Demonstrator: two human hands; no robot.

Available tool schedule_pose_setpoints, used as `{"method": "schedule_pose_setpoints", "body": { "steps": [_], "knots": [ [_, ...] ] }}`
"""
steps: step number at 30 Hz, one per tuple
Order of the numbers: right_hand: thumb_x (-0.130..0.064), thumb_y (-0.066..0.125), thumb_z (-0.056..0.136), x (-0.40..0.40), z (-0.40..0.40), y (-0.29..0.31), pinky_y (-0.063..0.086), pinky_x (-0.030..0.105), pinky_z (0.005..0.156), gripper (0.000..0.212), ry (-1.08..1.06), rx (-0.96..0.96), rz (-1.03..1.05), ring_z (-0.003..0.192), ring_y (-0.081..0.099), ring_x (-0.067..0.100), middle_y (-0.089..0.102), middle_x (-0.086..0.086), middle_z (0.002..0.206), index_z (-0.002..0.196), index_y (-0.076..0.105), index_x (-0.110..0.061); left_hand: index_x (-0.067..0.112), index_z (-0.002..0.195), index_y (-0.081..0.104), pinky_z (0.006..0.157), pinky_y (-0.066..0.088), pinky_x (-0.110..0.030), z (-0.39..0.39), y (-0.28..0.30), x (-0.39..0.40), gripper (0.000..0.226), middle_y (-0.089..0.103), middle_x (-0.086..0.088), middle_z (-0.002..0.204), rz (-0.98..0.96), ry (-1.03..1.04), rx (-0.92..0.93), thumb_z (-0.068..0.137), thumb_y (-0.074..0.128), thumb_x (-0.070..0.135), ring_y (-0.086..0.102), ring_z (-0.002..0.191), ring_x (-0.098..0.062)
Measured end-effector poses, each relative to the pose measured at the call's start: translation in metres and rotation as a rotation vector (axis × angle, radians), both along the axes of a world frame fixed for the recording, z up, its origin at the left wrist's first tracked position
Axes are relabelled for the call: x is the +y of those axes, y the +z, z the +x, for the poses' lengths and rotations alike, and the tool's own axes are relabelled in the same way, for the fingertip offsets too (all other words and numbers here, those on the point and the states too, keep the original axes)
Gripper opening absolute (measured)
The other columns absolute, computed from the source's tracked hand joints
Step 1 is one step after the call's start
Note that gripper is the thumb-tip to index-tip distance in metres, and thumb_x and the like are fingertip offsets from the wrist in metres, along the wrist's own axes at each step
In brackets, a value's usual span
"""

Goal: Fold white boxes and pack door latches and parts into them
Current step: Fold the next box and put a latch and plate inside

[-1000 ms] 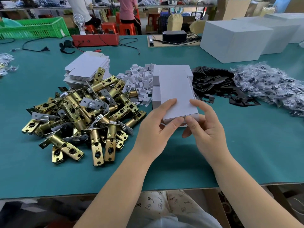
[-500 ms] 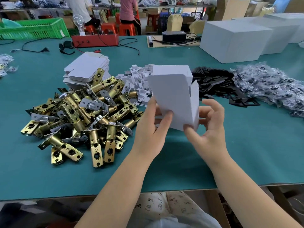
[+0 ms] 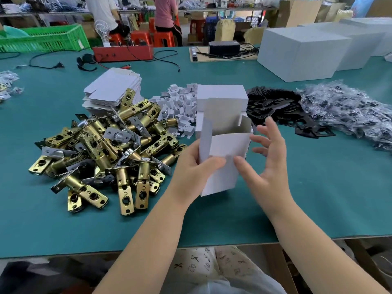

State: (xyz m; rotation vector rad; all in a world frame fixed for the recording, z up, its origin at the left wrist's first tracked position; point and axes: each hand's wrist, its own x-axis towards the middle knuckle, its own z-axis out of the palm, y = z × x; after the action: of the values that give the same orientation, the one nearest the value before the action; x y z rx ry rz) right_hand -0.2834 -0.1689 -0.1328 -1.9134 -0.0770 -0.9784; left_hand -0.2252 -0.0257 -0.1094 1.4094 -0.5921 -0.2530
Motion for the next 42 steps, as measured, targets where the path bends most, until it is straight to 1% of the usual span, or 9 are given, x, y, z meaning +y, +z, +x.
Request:
{"method": "schedule_pose_setpoints", "body": {
  "steps": [6,12,17,22,24,27,30,36,42],
  "knots": [
    [-0.017,0.064,0.083,-0.001,0.002,-0.003,0.044,0.018,0.088,0.061,0.025,-0.026,-0.078,0.104,0.054,0.015,0.051,-0.006,0.118,0.133,0.038,-0.041,0.019,0.127,0.053,0.096,0.049,-0.040,-0.001,0.001,-0.002,0.054,0.063,-0.007,0.118,0.032,-0.029,-0.096,0.075,0.053,0.006,0.059,0.109,-0.020],
    [-0.026,0.068,0.078,0.004,0.004,-0.003,0.044,0.018,0.085,0.060,-0.035,-0.067,-0.202,0.090,0.047,0.002,0.044,-0.016,0.110,0.131,0.041,-0.023,0.014,0.100,0.062,0.088,0.045,-0.021,0.006,0.000,-0.002,0.024,0.067,0.000,0.098,-0.132,0.061,0.041,0.090,0.051,0.032,0.060,0.097,-0.010],
    [-0.014,0.073,0.078,0.007,0.004,0.001,0.049,0.023,0.083,0.057,-0.073,-0.059,-0.143,0.094,0.053,0.001,0.052,-0.014,0.105,0.127,0.048,-0.028,0.032,0.083,0.075,0.088,0.045,-0.032,0.009,-0.001,-0.002,0.035,0.071,0.006,0.095,-0.118,0.131,0.101,0.090,0.042,0.042,0.062,0.093,-0.012],
    [-0.016,0.063,0.086,0.004,0.001,0.003,0.050,0.022,0.087,0.034,-0.171,-0.045,-0.043,0.100,0.058,0.005,0.060,-0.008,0.113,0.119,0.063,-0.011,0.028,0.125,0.066,0.113,0.034,-0.041,0.007,-0.001,-0.003,0.074,0.064,0.002,0.130,-0.084,0.206,0.238,0.068,0.045,0.072,0.053,0.127,-0.014],
    [-0.018,0.061,0.087,0.003,-0.001,0.003,0.049,0.024,0.091,0.034,-0.181,-0.021,-0.033,0.101,0.060,0.008,0.063,-0.004,0.114,0.120,0.063,-0.009,0.016,0.136,0.055,0.114,0.032,-0.043,0.008,-0.002,-0.001,0.078,0.058,-0.006,0.137,-0.124,0.181,0.313,0.074,0.047,0.064,0.050,0.130,-0.018],
    [-0.021,0.062,0.085,0.006,-0.001,0.005,0.048,0.016,0.089,0.039,-0.158,0.018,-0.028,0.098,0.062,0.012,0.063,-0.005,0.114,0.123,0.061,-0.009,0.022,0.111,0.072,0.090,0.049,-0.034,0.015,-0.003,-0.002,0.044,0.072,-0.006,0.112,-0.187,0.086,0.343,0.096,0.032,0.034,0.067,0.101,-0.015],
    [-0.026,0.066,0.081,0.007,-0.001,0.004,0.046,0.011,0.083,0.048,-0.078,0.088,-0.027,0.092,0.060,0.006,0.061,-0.018,0.109,0.127,0.053,-0.025,0.027,0.128,0.057,0.079,0.055,-0.033,0.020,-0.002,-0.002,0.035,0.071,-0.006,0.115,-0.293,0.083,0.338,0.104,0.032,0.020,0.067,0.099,-0.019],
    [-0.041,0.063,0.081,0.011,0.000,-0.003,0.032,-0.002,0.083,0.044,0.018,0.191,-0.021,0.102,0.046,-0.017,0.046,-0.038,0.112,0.114,0.037,-0.056,0.059,0.123,0.042,0.099,0.042,-0.013,0.004,0.000,-0.006,0.039,0.054,0.040,0.120,-0.074,0.302,-0.141,0.102,0.031,0.028,0.051,0.117,0.011],
    [-0.027,0.046,0.091,0.009,0.001,-0.004,0.033,0.005,0.090,0.048,0.041,0.000,-0.092,0.105,0.045,-0.010,0.046,-0.023,0.119,0.132,0.030,-0.047,0.041,0.125,0.051,0.089,0.043,-0.014,0.006,-0.011,-0.004,0.039,0.059,0.029,0.111,-0.016,0.345,-0.484,0.096,0.032,0.024,0.056,0.103,0.004]
  ]
}}
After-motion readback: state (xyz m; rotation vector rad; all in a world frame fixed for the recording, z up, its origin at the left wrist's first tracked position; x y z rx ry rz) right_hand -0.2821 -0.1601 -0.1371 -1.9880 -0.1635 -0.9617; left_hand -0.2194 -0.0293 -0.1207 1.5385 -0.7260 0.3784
